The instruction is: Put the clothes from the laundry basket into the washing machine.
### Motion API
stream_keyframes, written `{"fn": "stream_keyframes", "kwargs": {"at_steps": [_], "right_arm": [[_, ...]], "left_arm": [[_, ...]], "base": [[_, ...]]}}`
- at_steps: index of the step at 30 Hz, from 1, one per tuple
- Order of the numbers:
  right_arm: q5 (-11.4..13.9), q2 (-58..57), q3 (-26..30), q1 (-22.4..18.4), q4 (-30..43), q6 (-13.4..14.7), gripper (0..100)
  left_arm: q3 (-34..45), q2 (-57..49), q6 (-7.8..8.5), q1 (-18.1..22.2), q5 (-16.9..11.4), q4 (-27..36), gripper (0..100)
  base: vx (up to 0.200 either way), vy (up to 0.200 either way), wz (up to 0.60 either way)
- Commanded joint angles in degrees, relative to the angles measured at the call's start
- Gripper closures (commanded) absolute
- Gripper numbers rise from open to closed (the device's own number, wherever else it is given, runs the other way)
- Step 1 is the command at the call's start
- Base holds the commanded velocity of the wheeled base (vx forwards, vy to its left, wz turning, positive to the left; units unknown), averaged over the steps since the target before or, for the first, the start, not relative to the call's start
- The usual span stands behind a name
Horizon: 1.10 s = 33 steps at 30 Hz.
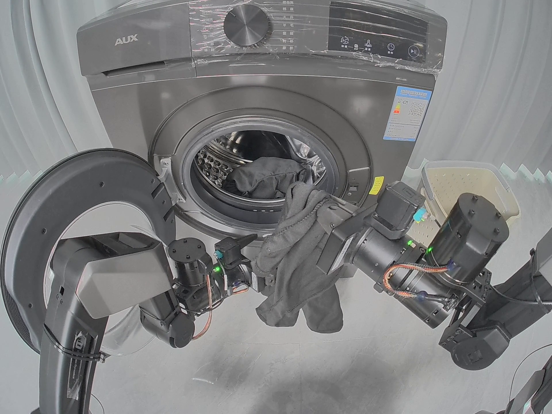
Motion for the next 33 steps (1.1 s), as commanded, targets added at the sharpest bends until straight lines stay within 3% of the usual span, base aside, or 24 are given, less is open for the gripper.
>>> {"fn": "stream_keyframes", "kwargs": {"at_steps": [1,8,14,15,28,33], "right_arm": [[-0.02,0.47,0.0,0.35,-0.03,0.02,100],[-0.02,0.64,0.08,0.71,-0.03,0.1,100],[-0.02,1.26,0.0,0.79,-0.03,0.1,100],[-0.02,1.34,0.0,0.79,-0.03,0.1,100],[-0.02,1.61,0.08,-0.26,0.06,-0.07,100],[-0.02,1.7,0.0,-3.25,0.41,-0.16,100]], "left_arm": [[-0.56,0.51,0.02,-0.66,-0.14,-0.14,0],[-3.99,2.53,1.34,-0.84,-0.75,-0.14,0],[-5.4,2.45,1.34,-0.75,-0.67,-0.14,0],[-5.49,2.45,1.34,-0.84,-0.67,-0.14,100],[-4.87,1.74,1.42,-0.31,-0.31,-0.23,100],[-0.39,-3.09,1.34,0.75,0.65,-0.49,100]], "base": [[0.0,0.0,0.0],[0.0,0.0,0.0],[0.0,0.0,0.0],[0.0,0.0,0.0],[0.0,0.0,0.0],[0.0,0.0,0.0]]}}
